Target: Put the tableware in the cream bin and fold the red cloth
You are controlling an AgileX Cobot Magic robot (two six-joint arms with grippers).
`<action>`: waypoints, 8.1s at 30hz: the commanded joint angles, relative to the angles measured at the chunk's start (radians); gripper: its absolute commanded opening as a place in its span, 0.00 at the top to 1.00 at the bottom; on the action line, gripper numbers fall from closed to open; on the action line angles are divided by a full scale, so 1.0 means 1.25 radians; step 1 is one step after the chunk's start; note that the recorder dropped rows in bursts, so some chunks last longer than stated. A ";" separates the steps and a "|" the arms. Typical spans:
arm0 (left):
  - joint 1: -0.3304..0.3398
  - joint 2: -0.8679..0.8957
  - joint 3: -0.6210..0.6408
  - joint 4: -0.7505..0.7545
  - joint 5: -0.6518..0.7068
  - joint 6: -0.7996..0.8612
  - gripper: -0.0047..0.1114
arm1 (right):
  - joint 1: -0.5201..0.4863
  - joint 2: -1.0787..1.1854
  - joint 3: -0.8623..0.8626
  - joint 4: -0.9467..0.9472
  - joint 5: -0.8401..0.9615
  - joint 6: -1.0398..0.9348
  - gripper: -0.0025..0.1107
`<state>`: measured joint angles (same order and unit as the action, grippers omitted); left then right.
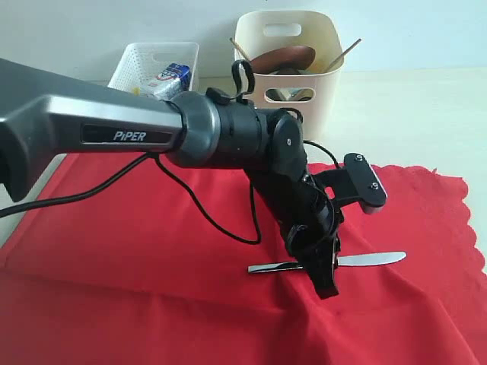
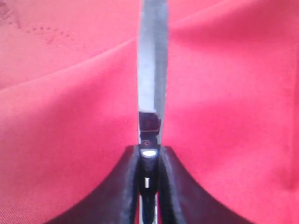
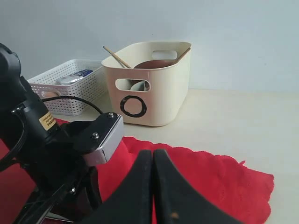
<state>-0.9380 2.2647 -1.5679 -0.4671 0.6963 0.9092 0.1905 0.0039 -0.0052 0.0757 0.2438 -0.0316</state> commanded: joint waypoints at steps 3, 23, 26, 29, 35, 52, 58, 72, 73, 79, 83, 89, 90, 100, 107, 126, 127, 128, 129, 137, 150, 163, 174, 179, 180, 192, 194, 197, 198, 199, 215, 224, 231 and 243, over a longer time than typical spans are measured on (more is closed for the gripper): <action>-0.015 0.007 0.005 0.024 0.034 -0.017 0.96 | 0.001 -0.003 0.004 0.001 -0.003 -0.001 0.98; 0.098 -0.323 0.005 -0.025 -0.035 -0.021 0.96 | 0.001 -0.003 0.004 0.001 -0.005 -0.001 0.98; 0.145 -0.326 0.005 -0.086 -0.139 -0.019 0.96 | 0.001 -0.003 0.004 0.001 -0.005 -0.001 0.98; 0.176 -0.316 0.005 -0.156 -0.293 -0.018 0.96 | 0.001 -0.003 0.004 0.001 -0.005 -0.001 0.98; 0.185 -0.264 0.003 -0.296 -0.652 -0.022 0.96 | 0.001 -0.003 0.004 0.001 -0.005 -0.001 0.98; 0.185 -0.031 -0.204 -0.166 -0.805 -0.228 0.29 | 0.001 -0.003 0.004 0.001 -0.005 -0.001 0.98; 0.188 -0.038 -0.204 -0.161 -0.733 -0.219 0.07 | 0.001 -0.003 0.004 0.001 -0.005 -0.001 0.98; 0.310 -0.194 -0.204 -0.132 -0.112 -0.219 0.85 | 0.001 -0.003 0.004 0.001 -0.005 -0.001 0.98; 0.321 -0.205 -0.204 -0.132 -0.057 -0.221 0.96 | 0.001 -0.003 0.004 0.001 -0.005 -0.001 0.98; 0.352 -0.267 -0.161 -0.130 0.157 -0.222 0.95 | 0.001 -0.003 0.004 0.001 -0.005 -0.001 0.98; 0.352 -0.322 -0.079 -0.081 0.192 -0.233 0.95 | 0.001 -0.003 0.004 0.001 -0.005 -0.001 0.98; 0.393 -0.439 0.116 -0.004 0.173 -0.251 0.95 | 0.001 -0.003 0.004 0.001 -0.005 -0.001 0.98; 0.405 -0.453 0.142 -0.001 0.166 -0.251 0.95 | 0.001 -0.003 0.004 0.001 -0.005 -0.001 0.98; 0.559 -0.497 0.339 0.026 0.145 -0.258 0.95 | 0.001 -0.003 0.004 0.001 -0.005 -0.001 0.98; 0.568 -0.463 0.437 0.033 -0.001 -0.314 0.95 | 0.001 -0.003 0.004 0.001 -0.005 -0.001 0.98; 0.568 -0.277 0.438 0.311 -0.166 -0.584 0.26 | 0.001 -0.003 0.004 0.001 -0.005 -0.001 0.98; 0.568 -0.263 0.438 0.316 -0.176 -0.584 0.25 | 0.001 -0.003 0.004 0.001 -0.005 -0.001 0.98; 0.568 -0.249 0.438 0.318 -0.185 -0.584 0.25 | 0.001 -0.003 0.004 0.001 -0.005 -0.001 0.98; 0.568 -0.238 0.438 0.318 -0.189 -0.586 0.24 | 0.001 -0.003 0.004 0.001 -0.005 -0.001 0.98; 0.566 -0.146 0.438 0.316 -0.199 -0.586 0.24 | 0.001 -0.003 0.004 0.001 -0.005 -0.001 0.98; 0.566 -0.067 0.438 0.316 -0.212 -0.586 0.30 | 0.001 -0.003 0.004 0.001 -0.005 -0.001 0.98; 0.570 -0.067 0.438 0.320 -0.148 -0.611 0.96 | 0.001 -0.003 0.004 0.001 -0.005 -0.001 0.98; 0.644 -0.135 0.492 0.327 -0.169 -0.655 0.96 | 0.001 -0.003 0.004 0.001 -0.005 -0.001 0.98; 0.669 -0.198 0.524 0.327 -0.205 -0.672 0.96 | 0.001 -0.003 0.004 0.001 -0.005 -0.001 0.98; 0.669 -0.208 0.529 0.327 -0.208 -0.672 0.96 | 0.001 -0.003 0.004 0.001 -0.005 -0.001 0.98; 0.669 -0.247 0.550 0.319 -0.223 -0.670 0.96 | 0.001 -0.003 0.004 0.001 -0.005 -0.001 0.98; 0.669 -0.247 0.549 0.319 -0.225 -0.670 0.96 | 0.001 -0.003 0.004 0.001 -0.005 -0.001 0.98; 0.669 -0.247 0.549 0.319 -0.225 -0.670 0.96 | 0.001 -0.003 0.004 0.001 -0.005 -0.001 0.98; 0.669 -0.247 0.549 0.319 -0.225 -0.670 0.96 | 0.001 -0.003 0.004 0.001 -0.005 -0.001 0.98; 0.669 -0.247 0.549 0.319 -0.225 -0.670 0.96 | 0.001 -0.003 0.004 0.001 -0.005 -0.001 0.98; 0.669 -0.247 0.549 0.318 -0.206 -0.673 0.96 | 0.001 -0.003 0.004 0.003 -0.206 0.033 0.98; 0.669 -0.247 0.549 0.318 -0.202 -0.673 0.96 | 0.001 -0.003 0.004 0.003 -0.300 0.126 0.98; 0.669 -0.247 0.549 0.318 -0.172 -0.672 0.96 | 0.001 -0.003 0.004 0.003 -0.293 0.181 0.98; 0.669 -0.301 0.548 0.332 -0.115 -0.670 0.96 | 0.001 -0.003 0.004 -0.004 -0.189 0.318 0.98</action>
<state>-0.1031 1.8990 -0.9075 -0.0702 0.4274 0.0708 0.1905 0.0039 -0.0052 0.0792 0.0055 0.3744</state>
